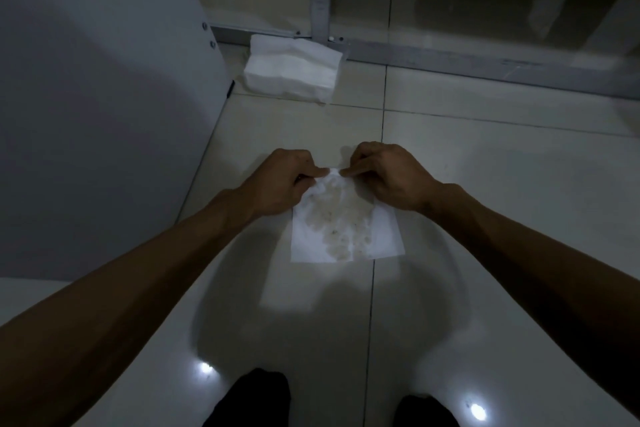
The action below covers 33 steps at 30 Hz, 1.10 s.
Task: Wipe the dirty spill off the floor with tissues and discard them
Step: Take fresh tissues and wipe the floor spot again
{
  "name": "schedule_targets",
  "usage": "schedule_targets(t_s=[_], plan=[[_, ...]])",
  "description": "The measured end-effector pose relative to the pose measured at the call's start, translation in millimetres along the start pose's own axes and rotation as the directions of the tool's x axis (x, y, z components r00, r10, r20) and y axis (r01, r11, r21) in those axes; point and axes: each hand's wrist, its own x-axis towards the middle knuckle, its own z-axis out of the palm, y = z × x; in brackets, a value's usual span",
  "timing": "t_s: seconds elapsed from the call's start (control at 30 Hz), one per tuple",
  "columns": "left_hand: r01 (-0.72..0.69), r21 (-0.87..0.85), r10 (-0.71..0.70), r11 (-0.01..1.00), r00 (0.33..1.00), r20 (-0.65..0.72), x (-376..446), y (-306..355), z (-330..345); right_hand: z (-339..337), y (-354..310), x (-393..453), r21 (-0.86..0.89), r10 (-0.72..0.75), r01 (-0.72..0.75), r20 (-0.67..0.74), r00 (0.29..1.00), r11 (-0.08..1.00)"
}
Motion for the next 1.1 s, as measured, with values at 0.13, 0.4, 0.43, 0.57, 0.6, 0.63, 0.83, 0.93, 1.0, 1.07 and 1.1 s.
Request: schedule_targets(t_s=[0.13,0.4,0.43,0.57,0.6,0.63,0.83,0.93,1.0,1.07,1.1], plan=[[-0.003,0.026,0.002,1.000,0.999,0.048,-1,-3,0,-3,-4,-5,-0.005,0.010,-0.010,0.068,0.998,1.000],[-0.088,0.057,0.080,0.994,0.987,0.137,-6,6,2,-5,-9,-16,-0.028,-0.022,0.025,0.126,0.992,0.999],[-0.093,0.058,0.085,0.994,0.987,0.139,-8,8,3,-4,-10,-17,-0.028,-0.026,0.030,0.129,0.991,0.999],[-0.091,0.055,0.083,0.994,0.986,0.146,-14,18,10,-1,-14,-24,-0.012,-0.044,0.046,0.122,0.991,0.999],[-0.082,0.061,0.073,0.995,0.987,0.146,-16,20,12,0,-15,-26,-0.009,-0.047,0.048,0.118,0.992,0.999],[-0.074,0.057,0.065,0.996,0.988,0.140,-19,22,14,1,-17,-28,-0.003,-0.050,0.051,0.113,0.992,0.999],[-0.004,0.043,-0.001,0.999,0.992,0.125,-36,37,28,9,-26,-45,0.038,-0.081,0.078,0.071,0.994,0.996],[-0.008,0.078,-0.001,0.997,0.993,0.119,-45,46,35,12,-32,-55,0.034,-0.103,0.101,0.059,0.993,0.994],[0.007,0.100,-0.020,0.995,0.992,0.128,-50,50,40,14,-37,-61,0.036,-0.105,0.103,0.063,0.992,0.994],[0.023,0.091,-0.035,0.996,0.991,0.128,-53,52,44,14,-42,-66,0.039,-0.094,0.091,0.070,0.993,0.995],[0.023,0.079,-0.033,0.997,0.991,0.128,-55,53,43,13,-43,-67,0.032,-0.092,0.089,0.079,0.993,0.995]])
